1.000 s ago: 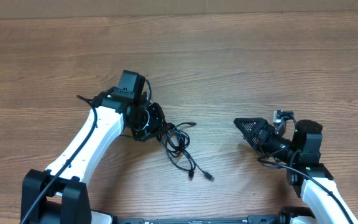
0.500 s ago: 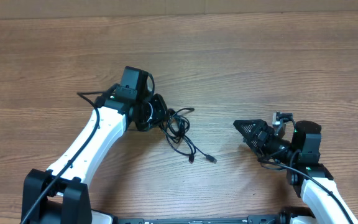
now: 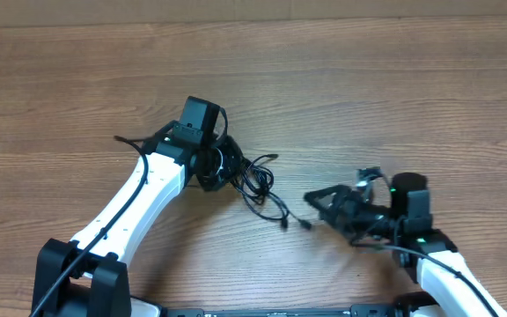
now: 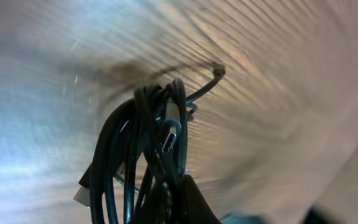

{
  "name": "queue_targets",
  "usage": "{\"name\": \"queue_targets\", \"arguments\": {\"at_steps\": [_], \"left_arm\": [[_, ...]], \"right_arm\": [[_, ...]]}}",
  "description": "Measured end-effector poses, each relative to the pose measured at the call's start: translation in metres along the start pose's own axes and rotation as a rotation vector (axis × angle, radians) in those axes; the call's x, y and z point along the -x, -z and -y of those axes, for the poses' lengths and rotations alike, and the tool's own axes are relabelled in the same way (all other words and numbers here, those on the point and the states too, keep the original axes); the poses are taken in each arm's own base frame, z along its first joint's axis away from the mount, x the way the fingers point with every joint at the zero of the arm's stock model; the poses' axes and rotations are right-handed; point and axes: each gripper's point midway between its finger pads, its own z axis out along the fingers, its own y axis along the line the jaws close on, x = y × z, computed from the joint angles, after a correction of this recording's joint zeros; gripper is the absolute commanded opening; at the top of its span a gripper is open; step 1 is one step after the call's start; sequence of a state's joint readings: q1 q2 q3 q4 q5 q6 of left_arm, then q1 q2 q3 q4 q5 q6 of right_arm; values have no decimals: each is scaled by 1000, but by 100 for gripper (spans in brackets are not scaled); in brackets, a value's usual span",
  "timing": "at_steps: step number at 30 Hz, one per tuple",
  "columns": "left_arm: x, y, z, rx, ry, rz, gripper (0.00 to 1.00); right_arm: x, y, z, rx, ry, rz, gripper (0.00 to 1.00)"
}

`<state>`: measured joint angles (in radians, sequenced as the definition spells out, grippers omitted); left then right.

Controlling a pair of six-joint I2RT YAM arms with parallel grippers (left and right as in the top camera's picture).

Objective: Untangle cables

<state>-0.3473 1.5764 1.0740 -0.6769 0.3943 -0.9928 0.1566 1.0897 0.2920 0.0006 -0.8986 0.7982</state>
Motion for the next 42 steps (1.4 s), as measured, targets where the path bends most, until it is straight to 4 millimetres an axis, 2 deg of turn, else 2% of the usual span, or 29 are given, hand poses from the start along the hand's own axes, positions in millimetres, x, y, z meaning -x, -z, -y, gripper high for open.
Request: {"name": "queue_targets", "arguments": {"at_steps": [3,8,13,18,26,35,42], "left_arm": [[0,0,-2,8,170,1,4],[0,0,-3,14,323,5,4],[-6,0,-12,54,453,-9,4],[-9,1,-16,73,558,-15,4],[-21,1,-8,52,670,-90,4],[-34,3,1,31,698,-183,4],[-37,8,5,4,725,-244,4]], "right_arm": [[-16,-11,-10,15,18,-57,100],[-34,-27,-27,34,9,-104,100],[-44,-37,-16,-54,-93,-87,100],[-37,-42,-6,-120,-151,-4,100],[-27,-40,21,-256,-173,113,100],[-13,-35,32,-322,-96,206,100],[-3,-31,35,-348,-64,264,100]]}}
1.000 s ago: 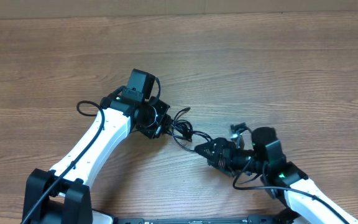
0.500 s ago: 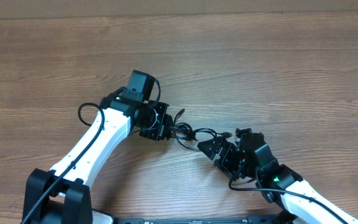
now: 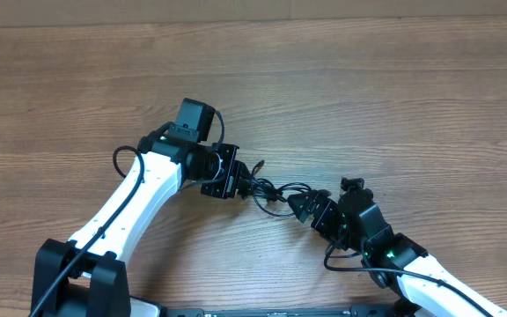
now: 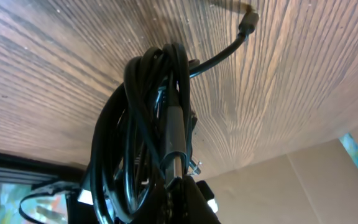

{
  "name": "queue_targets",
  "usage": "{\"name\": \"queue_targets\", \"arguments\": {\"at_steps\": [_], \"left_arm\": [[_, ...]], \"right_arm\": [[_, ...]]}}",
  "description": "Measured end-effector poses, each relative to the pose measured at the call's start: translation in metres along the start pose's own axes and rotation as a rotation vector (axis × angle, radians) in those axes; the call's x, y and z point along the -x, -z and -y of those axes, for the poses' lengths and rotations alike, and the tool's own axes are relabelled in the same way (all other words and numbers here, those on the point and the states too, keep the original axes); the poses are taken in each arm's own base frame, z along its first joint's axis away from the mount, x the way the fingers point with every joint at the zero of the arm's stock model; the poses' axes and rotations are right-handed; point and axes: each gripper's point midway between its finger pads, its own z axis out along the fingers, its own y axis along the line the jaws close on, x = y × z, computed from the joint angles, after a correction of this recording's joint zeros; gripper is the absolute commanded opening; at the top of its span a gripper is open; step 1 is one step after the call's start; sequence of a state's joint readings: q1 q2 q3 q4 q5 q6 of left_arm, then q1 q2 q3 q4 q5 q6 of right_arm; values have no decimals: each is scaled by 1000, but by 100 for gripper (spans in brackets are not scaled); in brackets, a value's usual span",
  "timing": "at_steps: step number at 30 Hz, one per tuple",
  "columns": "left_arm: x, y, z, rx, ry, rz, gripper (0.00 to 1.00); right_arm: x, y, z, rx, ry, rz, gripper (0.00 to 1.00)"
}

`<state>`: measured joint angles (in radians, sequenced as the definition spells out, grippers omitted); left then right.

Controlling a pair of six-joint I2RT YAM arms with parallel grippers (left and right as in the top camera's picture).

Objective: Untangle cables

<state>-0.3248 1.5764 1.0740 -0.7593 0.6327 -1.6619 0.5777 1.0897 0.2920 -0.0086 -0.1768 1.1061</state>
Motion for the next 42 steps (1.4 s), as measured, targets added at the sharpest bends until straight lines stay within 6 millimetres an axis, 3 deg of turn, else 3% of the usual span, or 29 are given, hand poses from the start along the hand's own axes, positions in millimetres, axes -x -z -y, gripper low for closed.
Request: {"name": "queue_targets", "arguments": {"at_steps": [6,15,21,27,33,37,39,41,42], "left_arm": [[-5,0,1,-3,30,-27,4],[1,6,25,-96,155,-32,4],[10,6,26,-107,296,16,4],[10,6,27,-111,345,11,4],[-7,6,25,-82,353,-90,4],[-25,8,23,-49,350,-190,4],[-31,9,22,-38,347,-225,4],[-38,11,21,-25,345,-260,4],[-39,11,20,-22,344,-269,4]], "right_arm": [[-8,1,-13,59,-38,-53,100],[-41,7,-27,84,-464,-277,100],[-52,10,-29,54,-630,-352,100],[-43,7,-24,31,-715,-296,100],[-27,4,-29,70,-763,-214,97],[-16,2,-28,81,-804,-153,91],[-14,0,-24,69,-824,-135,81],[-11,-5,-19,51,-848,-116,66],[-10,-7,-18,51,-847,-111,49]]}}
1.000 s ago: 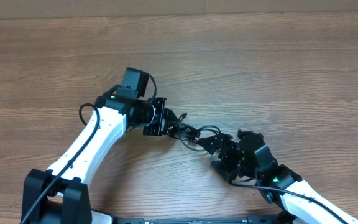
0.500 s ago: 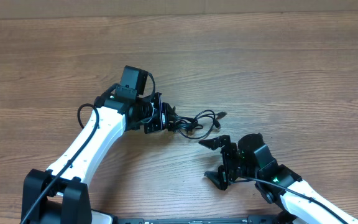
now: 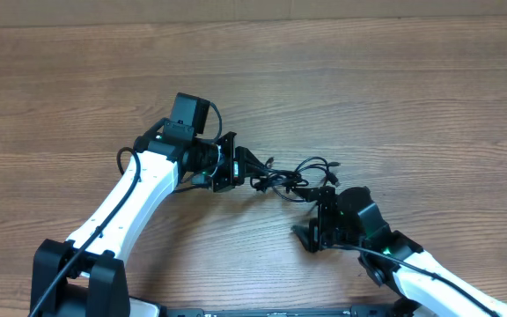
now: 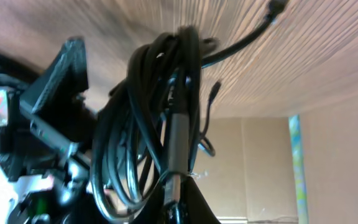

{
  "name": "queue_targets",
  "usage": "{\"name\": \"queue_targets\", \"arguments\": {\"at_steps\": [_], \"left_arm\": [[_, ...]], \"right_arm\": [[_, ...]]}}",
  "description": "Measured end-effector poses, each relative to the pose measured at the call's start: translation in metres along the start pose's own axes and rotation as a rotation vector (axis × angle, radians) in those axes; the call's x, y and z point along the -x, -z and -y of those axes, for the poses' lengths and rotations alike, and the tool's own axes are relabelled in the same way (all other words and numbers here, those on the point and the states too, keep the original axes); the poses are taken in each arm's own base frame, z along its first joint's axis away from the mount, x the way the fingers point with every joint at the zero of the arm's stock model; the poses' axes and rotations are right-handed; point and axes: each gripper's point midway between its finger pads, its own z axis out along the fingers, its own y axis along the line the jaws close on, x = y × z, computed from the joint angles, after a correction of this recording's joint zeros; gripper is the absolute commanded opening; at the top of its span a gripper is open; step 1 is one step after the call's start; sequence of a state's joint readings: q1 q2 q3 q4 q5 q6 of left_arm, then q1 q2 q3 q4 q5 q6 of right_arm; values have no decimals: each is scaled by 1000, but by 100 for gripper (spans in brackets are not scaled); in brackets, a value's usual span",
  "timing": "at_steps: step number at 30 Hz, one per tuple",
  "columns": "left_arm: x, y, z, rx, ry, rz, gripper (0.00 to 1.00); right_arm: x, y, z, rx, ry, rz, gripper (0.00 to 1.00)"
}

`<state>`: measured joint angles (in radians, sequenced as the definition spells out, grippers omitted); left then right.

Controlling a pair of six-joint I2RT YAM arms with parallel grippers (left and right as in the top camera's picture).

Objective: Untangle cables

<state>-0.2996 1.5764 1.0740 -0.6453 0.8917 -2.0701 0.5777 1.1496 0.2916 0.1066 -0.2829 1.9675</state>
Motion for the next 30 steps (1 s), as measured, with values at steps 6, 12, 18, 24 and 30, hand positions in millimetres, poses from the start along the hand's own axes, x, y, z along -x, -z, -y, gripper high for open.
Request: {"name": "queue_targets", "arguments": {"at_steps": [6,12,18,24,30], "left_arm": [[-13,-7,-6,29,-41,-42,4],[-32,14,65,-266,-536,-46,4],[-8,53,100,-404,-732,63,4],[-11,50,96,-388,-953,89,4],[-12,29,70,-276,-1217,91,4]], "right_arm": [[1,-11,-4,15,28,-14,4],[4,-8,29,-128,284,-63,4],[11,1,26,-119,512,-124,7],[5,4,30,-114,669,-189,35],[1,5,28,-98,705,-212,88]]}}
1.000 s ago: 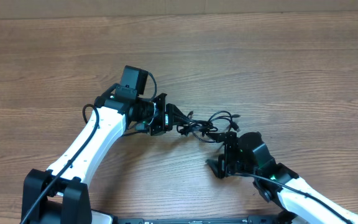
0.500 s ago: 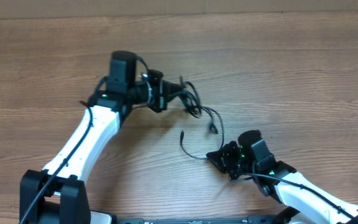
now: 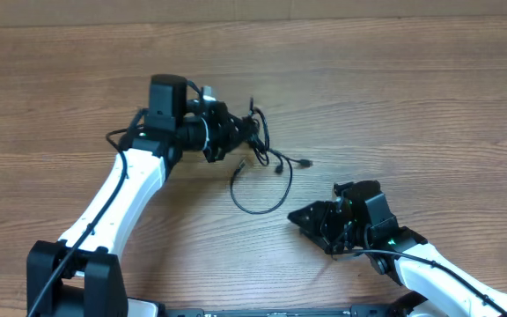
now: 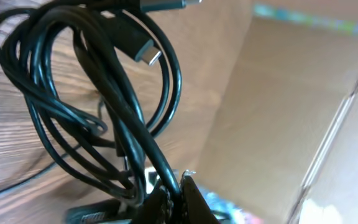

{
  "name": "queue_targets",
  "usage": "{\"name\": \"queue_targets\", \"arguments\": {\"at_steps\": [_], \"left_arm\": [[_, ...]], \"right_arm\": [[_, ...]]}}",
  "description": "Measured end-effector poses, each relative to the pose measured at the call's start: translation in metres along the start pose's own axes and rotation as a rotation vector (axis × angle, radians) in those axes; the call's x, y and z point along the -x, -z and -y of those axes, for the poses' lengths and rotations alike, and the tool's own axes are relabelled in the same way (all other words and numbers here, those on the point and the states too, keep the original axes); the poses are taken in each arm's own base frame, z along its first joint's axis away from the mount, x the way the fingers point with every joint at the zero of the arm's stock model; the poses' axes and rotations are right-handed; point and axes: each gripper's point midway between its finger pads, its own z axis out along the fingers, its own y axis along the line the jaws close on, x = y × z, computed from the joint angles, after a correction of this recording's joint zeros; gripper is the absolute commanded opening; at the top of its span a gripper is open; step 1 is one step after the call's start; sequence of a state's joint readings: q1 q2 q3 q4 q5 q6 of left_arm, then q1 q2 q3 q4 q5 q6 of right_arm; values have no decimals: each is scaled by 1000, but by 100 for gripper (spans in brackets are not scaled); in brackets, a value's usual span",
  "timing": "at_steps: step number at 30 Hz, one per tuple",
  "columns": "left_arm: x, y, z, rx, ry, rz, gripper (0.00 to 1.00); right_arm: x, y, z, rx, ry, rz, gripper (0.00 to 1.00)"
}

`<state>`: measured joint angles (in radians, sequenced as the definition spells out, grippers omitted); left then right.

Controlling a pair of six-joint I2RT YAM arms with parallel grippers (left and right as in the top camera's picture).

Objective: Untangle cables

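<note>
A tangled bundle of black cables (image 3: 255,141) hangs from my left gripper (image 3: 236,132), left of the table's middle. In the left wrist view the jaws (image 4: 174,196) are shut on one strand of the bundle (image 4: 104,93), and a USB-C plug (image 4: 148,55) sticks out near the top. One cable trails down from the bundle as a loose loop (image 3: 262,212) on the wood, and a small connector (image 3: 304,163) lies to its right. My right gripper (image 3: 302,217) sits low at the front right, apart from the loop, with no cable seen in it. Its jaw gap is not readable.
The wooden table (image 3: 412,106) runs all round the cables. A cardboard wall (image 3: 236,11) lines the far edge. The right arm (image 3: 429,264) comes in from the front right corner.
My left gripper has moved farther back and left with the bundle. One cable now lies out as a loop on the table. The right gripper stays at the front right, apart from the cables.
First my left gripper held the bundle left of centre, with the right gripper off to the right. Then the right gripper was at the bundle's right end. Then the cables were stretched out between the arms. Now a loop lies free below the held bundle.
</note>
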<state>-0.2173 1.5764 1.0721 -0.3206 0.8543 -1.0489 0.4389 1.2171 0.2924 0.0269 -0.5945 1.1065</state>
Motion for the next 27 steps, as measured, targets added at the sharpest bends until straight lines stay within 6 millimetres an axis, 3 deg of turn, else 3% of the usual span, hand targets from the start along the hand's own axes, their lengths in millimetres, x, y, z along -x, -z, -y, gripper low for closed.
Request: {"name": "queue_targets", "arguments": {"at_steps": [5,7,14,21,27], "left_arm": [[-14,-4,-11,43,-162,-49,4],[-18,-5,-15,60,-209,-59,4],[-29,-13,-25,121,-359,-81,5],[-52,-29,-25,137,-556,-142,4],[-53,-33,-37,220,-612,-130,4]], "right_arm": [[1,0,-4,14,20,2,91],[1,0,-4,14,22,2,100],[5,0,-3,7,22,23,100],[16,2,-21,74,70,73,100],[38,14,-17,91,13,127,100]]}}
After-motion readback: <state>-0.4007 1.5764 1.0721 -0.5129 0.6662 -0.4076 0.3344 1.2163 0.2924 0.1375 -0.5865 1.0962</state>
